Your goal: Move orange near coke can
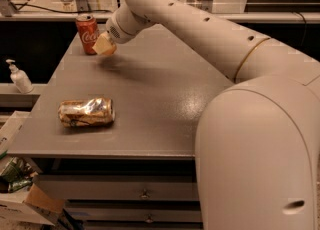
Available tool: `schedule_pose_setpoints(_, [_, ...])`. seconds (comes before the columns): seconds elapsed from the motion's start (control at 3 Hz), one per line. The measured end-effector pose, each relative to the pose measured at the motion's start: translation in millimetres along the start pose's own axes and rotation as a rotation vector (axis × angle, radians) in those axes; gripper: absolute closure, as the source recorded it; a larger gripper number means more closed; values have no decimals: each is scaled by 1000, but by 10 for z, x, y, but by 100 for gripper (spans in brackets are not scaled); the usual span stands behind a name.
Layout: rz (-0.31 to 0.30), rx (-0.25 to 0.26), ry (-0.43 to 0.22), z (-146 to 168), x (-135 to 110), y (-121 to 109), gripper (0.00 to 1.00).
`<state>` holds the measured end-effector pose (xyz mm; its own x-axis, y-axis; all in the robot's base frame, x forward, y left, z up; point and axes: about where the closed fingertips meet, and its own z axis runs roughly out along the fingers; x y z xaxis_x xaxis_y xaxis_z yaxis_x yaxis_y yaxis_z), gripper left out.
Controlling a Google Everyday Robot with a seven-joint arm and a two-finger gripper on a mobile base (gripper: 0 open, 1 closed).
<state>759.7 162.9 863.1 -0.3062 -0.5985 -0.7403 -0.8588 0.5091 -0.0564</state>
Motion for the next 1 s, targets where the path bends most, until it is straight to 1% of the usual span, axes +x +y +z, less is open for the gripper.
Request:
schedule_pose_setpoints(0.33, [34,-1,-5,179,-37,7,100])
schedule_pose_setpoints(0.67, [56,-18,-15,293,-105,48,82])
schedule_pose_setpoints(1.0, [67,-25,-25,333,-154,77,59])
